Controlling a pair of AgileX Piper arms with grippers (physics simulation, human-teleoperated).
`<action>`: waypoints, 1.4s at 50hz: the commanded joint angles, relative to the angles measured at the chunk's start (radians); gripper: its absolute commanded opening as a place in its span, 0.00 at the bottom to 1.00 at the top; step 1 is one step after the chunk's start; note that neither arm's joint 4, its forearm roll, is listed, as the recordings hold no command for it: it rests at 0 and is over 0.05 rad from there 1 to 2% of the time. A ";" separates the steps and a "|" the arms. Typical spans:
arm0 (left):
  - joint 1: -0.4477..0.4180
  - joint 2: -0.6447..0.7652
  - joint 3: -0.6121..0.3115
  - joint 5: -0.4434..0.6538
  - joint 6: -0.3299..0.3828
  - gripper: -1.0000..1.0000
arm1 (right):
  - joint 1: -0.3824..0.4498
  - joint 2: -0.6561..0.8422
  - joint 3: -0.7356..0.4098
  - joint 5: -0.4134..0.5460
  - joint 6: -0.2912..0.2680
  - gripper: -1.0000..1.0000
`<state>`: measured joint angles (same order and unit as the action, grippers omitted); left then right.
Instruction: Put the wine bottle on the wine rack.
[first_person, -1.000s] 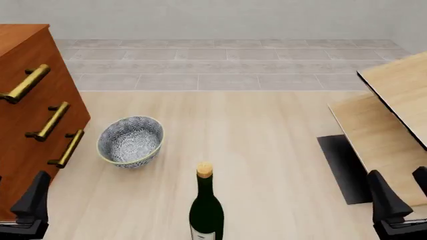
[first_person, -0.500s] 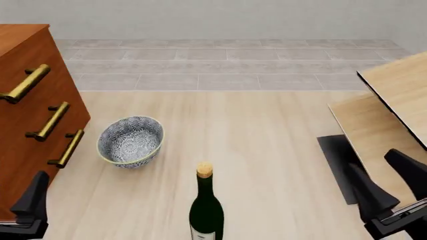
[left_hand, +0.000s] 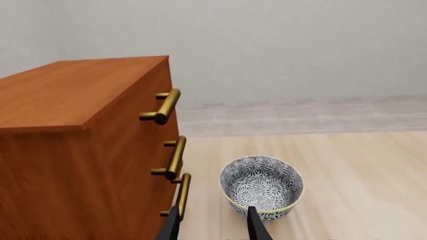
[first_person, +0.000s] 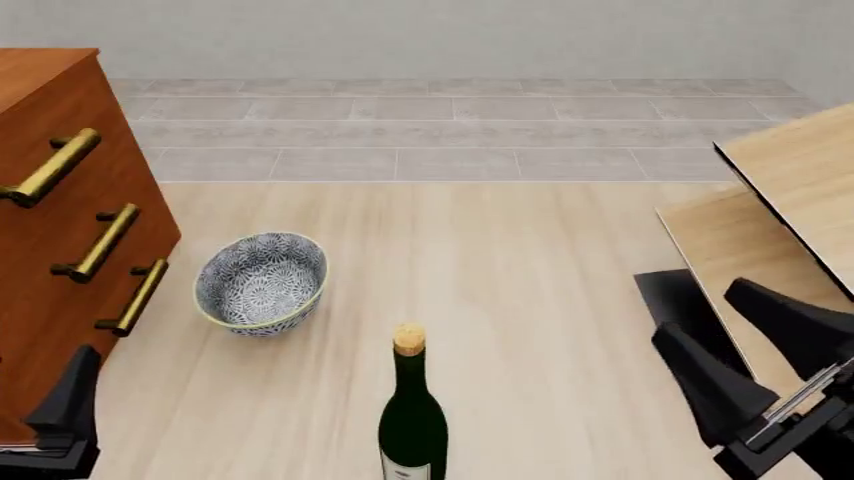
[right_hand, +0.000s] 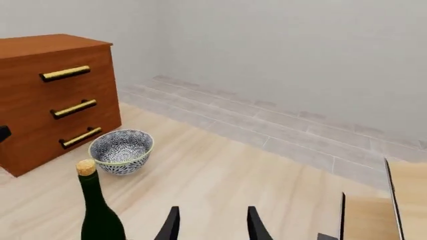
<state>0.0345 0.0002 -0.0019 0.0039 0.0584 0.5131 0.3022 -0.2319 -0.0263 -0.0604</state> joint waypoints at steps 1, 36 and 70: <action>0.004 0.000 0.002 0.009 0.008 1.00 | 0.073 0.046 -0.008 -0.036 0.006 1.00; 0.004 0.000 0.001 -0.002 0.008 1.00 | 0.252 0.233 -0.004 -0.216 0.017 1.00; 0.006 0.000 -0.009 0.003 0.004 1.00 | 0.390 0.456 -0.037 -0.416 0.042 1.00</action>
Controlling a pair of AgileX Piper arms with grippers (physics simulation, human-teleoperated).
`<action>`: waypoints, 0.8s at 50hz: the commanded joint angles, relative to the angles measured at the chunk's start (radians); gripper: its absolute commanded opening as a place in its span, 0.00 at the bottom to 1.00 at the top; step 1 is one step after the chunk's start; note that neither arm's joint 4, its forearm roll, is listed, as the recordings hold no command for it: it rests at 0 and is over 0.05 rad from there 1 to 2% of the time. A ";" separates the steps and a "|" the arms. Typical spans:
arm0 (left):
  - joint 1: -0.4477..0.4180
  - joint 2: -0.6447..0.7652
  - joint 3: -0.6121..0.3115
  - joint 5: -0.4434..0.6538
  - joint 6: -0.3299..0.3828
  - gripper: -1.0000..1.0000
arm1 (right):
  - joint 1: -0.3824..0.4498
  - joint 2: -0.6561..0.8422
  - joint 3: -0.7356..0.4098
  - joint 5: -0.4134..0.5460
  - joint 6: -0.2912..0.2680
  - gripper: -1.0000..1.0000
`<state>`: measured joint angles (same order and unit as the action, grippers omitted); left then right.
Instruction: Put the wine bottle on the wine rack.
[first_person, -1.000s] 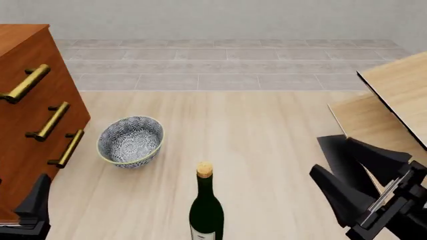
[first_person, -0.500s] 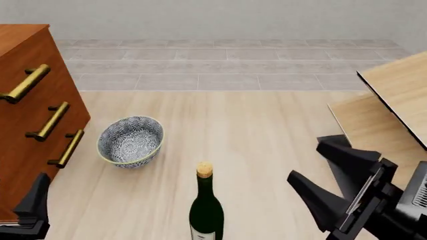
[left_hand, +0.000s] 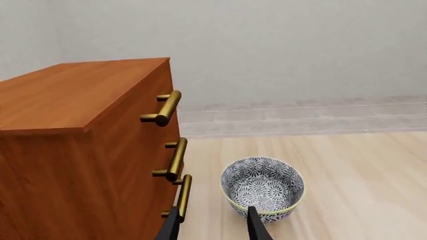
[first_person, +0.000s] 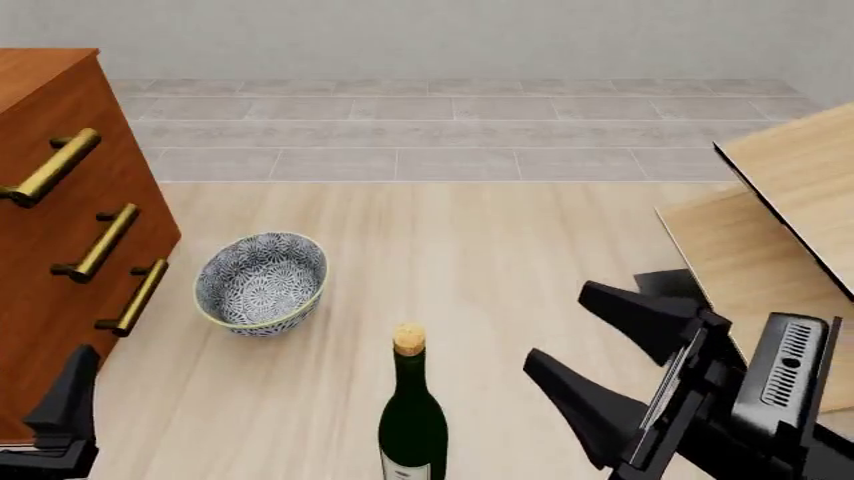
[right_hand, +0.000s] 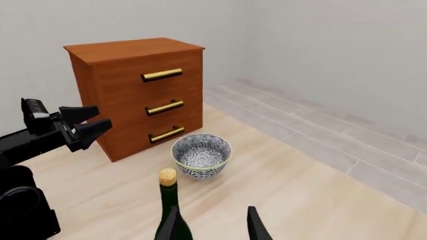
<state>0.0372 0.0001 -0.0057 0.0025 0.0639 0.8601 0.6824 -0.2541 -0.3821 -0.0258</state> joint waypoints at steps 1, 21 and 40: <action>0.003 0.000 -0.005 0.005 0.000 1.00 | 0.047 0.086 -0.017 -0.068 0.006 1.00; 0.007 0.000 -0.001 0.007 -0.004 1.00 | 0.116 0.209 -0.064 -0.159 0.014 1.00; 0.010 0.000 -0.002 0.006 -0.002 1.00 | 0.158 0.293 -0.084 -0.227 0.023 1.00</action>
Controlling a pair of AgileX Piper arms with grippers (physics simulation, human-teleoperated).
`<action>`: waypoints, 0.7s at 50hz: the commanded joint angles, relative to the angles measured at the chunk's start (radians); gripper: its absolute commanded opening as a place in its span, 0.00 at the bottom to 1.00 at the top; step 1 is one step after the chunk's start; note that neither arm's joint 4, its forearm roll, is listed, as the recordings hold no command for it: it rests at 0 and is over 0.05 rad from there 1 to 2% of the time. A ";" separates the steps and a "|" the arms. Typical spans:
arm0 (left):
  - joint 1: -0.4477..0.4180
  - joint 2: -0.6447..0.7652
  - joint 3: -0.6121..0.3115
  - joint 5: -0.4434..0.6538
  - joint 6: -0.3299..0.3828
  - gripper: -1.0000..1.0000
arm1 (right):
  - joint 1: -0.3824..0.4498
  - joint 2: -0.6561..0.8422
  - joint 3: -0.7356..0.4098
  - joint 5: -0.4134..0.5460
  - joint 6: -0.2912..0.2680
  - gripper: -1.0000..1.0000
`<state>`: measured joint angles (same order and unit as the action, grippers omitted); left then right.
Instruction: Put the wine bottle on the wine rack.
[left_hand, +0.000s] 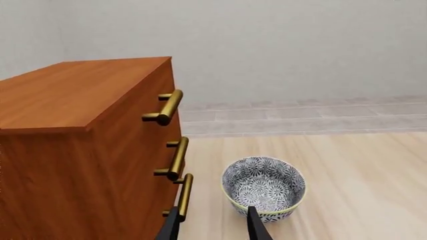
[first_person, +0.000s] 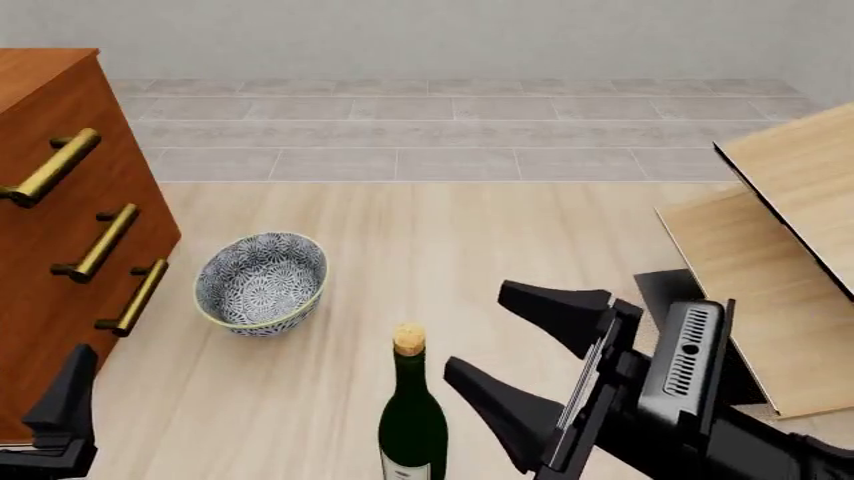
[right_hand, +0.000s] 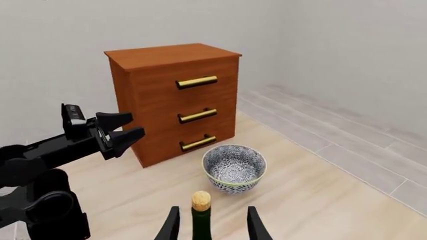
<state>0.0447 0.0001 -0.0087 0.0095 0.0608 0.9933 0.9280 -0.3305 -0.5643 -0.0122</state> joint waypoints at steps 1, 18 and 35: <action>0.002 0.000 0.001 -0.002 0.001 1.00 | 0.025 0.048 -0.007 -0.045 0.010 1.00; 0.005 0.000 -0.004 0.002 0.003 1.00 | 0.037 0.129 -0.001 -0.135 0.012 1.00; 0.009 0.000 -0.003 0.002 0.003 1.00 | 0.065 0.195 -0.020 -0.184 0.015 1.00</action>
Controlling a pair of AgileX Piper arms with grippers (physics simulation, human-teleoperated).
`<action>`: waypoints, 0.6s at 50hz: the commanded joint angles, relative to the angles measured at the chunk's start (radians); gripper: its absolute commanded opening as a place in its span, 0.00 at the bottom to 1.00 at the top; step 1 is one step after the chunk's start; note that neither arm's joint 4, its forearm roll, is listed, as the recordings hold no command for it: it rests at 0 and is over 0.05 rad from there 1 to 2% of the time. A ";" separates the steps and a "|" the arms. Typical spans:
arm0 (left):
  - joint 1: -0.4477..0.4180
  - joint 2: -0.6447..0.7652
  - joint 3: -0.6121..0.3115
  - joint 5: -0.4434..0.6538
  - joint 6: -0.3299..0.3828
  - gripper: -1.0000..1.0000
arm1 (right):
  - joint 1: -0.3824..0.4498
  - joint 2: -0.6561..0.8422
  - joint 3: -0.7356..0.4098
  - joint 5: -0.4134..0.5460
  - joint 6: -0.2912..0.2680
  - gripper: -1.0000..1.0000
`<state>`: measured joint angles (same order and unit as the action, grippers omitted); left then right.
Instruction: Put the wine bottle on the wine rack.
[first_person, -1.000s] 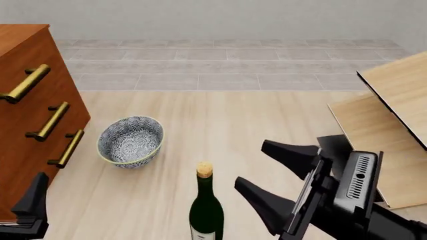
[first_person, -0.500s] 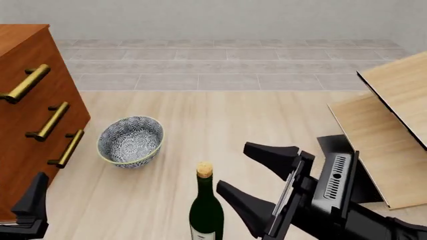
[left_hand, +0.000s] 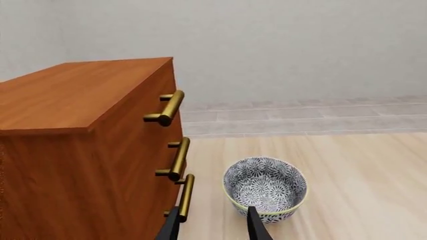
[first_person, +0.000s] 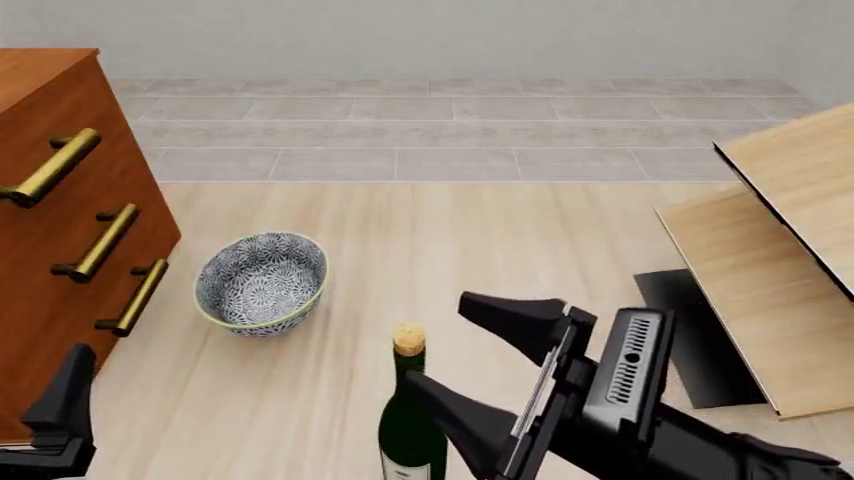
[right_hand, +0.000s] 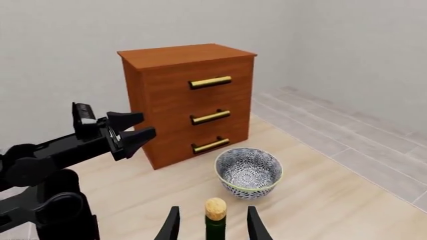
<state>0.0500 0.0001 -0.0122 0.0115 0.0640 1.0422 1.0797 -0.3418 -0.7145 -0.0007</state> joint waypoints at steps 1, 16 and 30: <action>0.003 0.000 0.001 -0.002 0.002 1.00 | 0.016 0.048 -0.009 -0.038 0.004 1.00; 0.006 0.000 0.000 -0.001 -0.005 1.00 | 0.015 0.095 -0.015 -0.071 0.008 1.00; 0.009 0.000 0.000 -0.003 -0.005 1.00 | 0.011 0.137 -0.021 -0.095 0.009 1.00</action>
<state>0.0567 0.0001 -0.0122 0.0099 0.0607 1.0534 1.1875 -0.3580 -0.7920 0.0073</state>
